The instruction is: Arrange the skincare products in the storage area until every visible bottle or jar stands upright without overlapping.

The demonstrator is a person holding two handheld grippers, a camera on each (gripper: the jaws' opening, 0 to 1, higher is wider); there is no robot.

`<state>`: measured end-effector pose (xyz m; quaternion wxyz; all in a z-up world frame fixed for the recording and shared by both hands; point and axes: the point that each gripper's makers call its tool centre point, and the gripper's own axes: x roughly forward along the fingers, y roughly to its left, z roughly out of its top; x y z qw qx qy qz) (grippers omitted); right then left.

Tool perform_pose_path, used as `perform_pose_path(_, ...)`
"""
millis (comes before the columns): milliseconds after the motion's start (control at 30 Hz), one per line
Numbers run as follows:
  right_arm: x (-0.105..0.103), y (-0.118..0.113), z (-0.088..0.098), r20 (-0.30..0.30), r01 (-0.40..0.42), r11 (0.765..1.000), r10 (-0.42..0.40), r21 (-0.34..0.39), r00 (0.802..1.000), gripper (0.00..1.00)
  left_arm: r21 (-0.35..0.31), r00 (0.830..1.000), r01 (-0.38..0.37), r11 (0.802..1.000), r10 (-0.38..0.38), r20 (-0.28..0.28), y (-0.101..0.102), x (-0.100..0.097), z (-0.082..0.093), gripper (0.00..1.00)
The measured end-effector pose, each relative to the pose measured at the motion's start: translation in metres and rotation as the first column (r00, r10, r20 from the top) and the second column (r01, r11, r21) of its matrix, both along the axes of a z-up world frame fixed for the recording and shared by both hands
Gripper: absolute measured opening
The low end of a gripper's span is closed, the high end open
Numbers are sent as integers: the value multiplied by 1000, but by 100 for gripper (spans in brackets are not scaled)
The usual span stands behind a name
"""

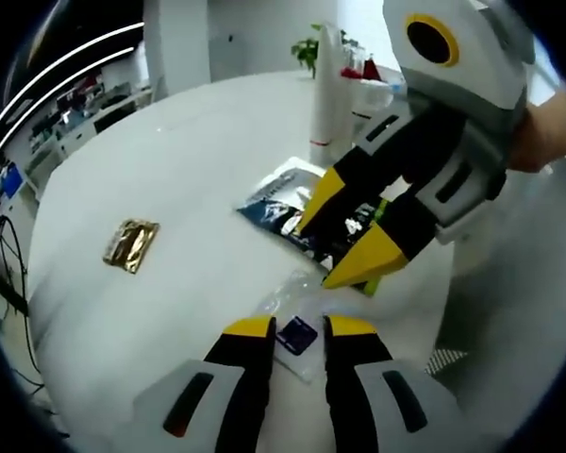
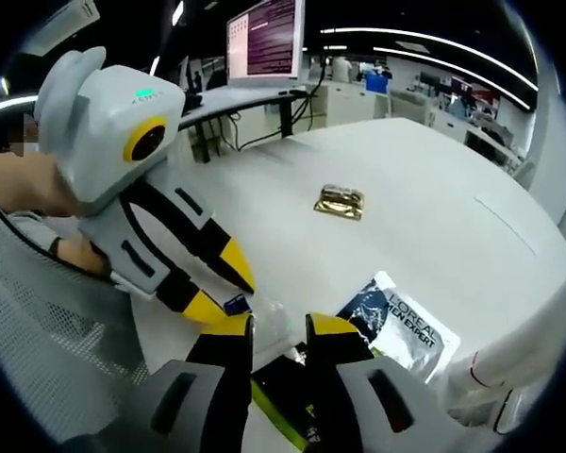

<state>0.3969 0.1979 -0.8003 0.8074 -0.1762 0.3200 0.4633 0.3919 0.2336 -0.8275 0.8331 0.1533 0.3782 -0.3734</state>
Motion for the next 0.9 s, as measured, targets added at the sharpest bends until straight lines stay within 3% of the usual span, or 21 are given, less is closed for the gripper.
perform_pose_path(467,-10,-2,21,46,-23,999,22,28,999,36,-31,999,-33,999,34,25,-4,1,25,34)
perform_pose_path(900,-23,-14,59,156,-53,997,44,57,987,44,-91,996,-79,993,83,41,-8,-11,53,40)
